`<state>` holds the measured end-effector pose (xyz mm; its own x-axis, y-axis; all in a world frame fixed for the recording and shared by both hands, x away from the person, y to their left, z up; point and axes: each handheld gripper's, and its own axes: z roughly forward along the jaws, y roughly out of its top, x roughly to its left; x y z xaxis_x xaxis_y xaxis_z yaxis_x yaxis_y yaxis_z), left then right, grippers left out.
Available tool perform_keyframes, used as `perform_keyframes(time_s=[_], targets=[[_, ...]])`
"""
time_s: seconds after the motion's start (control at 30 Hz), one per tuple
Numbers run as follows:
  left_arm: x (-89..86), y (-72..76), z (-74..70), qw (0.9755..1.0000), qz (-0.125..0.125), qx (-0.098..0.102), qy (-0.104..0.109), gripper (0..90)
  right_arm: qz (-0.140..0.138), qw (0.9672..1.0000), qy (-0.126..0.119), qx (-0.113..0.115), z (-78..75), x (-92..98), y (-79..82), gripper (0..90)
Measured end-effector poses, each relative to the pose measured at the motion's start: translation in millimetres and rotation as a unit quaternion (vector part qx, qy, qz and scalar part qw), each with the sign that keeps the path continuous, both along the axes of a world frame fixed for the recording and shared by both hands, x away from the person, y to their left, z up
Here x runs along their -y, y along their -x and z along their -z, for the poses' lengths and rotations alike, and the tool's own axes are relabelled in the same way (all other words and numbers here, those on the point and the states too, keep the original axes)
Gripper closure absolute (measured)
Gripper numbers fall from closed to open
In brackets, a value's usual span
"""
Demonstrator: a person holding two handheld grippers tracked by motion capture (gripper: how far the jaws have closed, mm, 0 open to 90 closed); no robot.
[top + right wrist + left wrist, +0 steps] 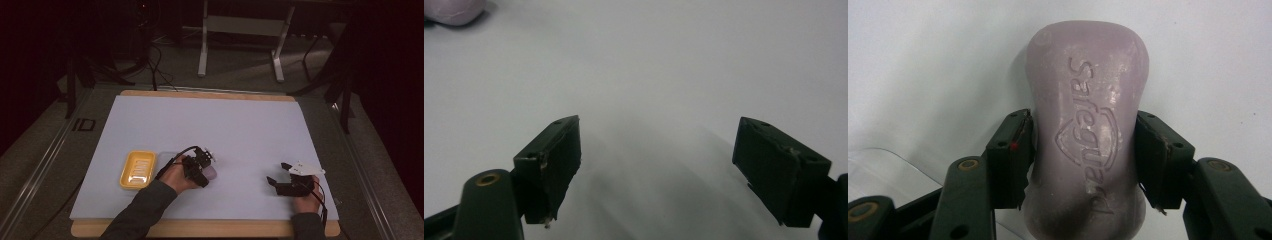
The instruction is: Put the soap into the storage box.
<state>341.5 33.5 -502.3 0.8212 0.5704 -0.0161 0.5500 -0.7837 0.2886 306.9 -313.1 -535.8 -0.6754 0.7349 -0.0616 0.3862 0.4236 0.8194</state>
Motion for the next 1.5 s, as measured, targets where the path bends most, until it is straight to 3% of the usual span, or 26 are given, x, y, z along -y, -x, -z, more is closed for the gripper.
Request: perform_keyframes(time_s=[0.43,1.2,1.5], targets=[[6.4,-5.6,-1.3,0.9995,0.016,-0.012,-0.023,46.3,-0.001,1.0000,0.001,0.000,0.1,-0.3,-0.1,19.1],[7.4,-5.6,-2.8,0.9994,0.023,-0.005,-0.024,49.8,-0.001,1.0000,0.001,0.000,0.0,-0.2,-0.1,19.1],[5.2,-6.4,-10.7,0.9996,0.021,0.003,-0.017,49.9,-0.001,1.0000,0.001,0.000,0.1,-0.3,-0.1,19.1]])
